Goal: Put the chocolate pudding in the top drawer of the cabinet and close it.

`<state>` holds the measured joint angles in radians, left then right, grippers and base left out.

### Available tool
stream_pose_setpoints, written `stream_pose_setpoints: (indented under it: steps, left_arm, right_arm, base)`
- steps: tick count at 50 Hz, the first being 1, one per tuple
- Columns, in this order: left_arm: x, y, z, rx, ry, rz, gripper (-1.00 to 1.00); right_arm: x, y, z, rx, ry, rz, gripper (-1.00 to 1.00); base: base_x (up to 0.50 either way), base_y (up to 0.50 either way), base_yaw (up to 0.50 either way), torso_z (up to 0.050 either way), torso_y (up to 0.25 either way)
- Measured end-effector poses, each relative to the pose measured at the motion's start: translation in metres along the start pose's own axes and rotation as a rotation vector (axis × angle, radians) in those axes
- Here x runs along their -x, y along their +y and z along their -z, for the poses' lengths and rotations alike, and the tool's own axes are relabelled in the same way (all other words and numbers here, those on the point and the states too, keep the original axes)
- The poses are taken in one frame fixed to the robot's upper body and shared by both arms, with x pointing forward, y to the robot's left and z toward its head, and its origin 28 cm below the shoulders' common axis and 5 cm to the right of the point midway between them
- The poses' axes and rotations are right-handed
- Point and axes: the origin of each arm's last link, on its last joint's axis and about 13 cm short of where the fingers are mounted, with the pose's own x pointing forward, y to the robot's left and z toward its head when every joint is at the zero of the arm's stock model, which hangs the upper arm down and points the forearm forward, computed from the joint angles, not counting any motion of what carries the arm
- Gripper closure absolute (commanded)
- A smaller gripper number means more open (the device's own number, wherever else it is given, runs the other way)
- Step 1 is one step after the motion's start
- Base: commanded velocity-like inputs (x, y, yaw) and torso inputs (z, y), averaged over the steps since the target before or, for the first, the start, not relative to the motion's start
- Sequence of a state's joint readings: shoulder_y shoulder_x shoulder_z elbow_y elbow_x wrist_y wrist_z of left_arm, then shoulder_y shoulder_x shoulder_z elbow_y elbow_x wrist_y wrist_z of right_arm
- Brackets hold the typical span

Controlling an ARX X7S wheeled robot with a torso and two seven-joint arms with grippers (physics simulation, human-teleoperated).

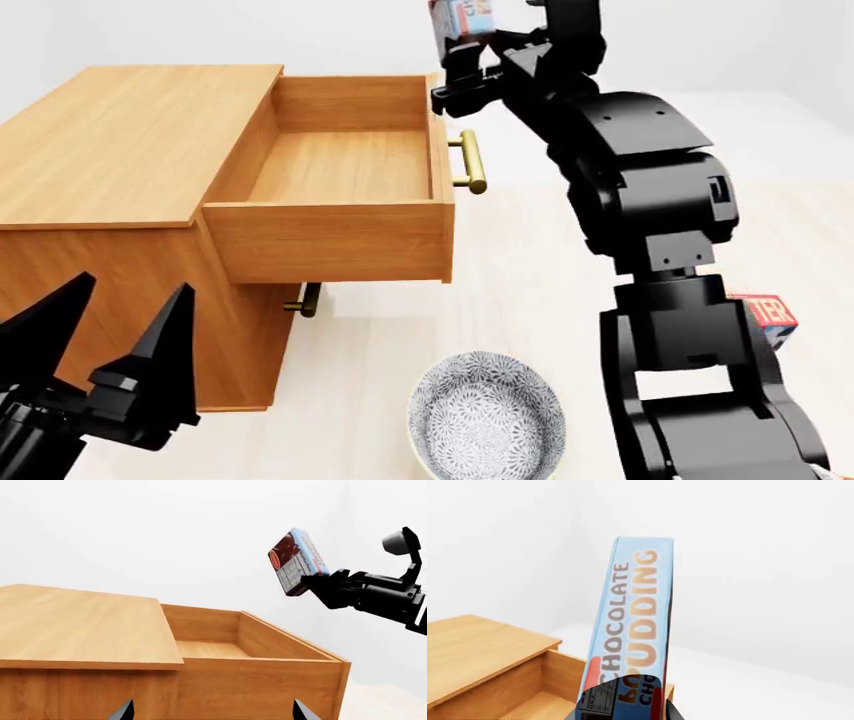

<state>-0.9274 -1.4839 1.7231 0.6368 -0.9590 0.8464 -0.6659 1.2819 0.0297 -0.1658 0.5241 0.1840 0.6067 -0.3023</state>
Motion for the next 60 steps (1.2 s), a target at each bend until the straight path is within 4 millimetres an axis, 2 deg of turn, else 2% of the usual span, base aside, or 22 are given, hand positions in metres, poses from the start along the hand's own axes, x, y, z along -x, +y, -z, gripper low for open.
stream_pose_setpoints:
  steps: [25,60]
  left_arm:
    - [0.001,0.005,0.004,0.01,0.011,-0.014,-1.0]
    - [0.0,0.007,0.006,0.014,0.027,-0.017,-1.0]
  right_arm:
    - [-0.023,0.027,0.003,0.005,0.058,-0.175,1.0]
    - [-0.02,0.037,0.015,-0.039,0.194,-0.307,1.0]
  base:
    - [0.0,0.0,0.0,0.0,0.0]
    - [0.0,0.0,0.0,0.0,0.0]
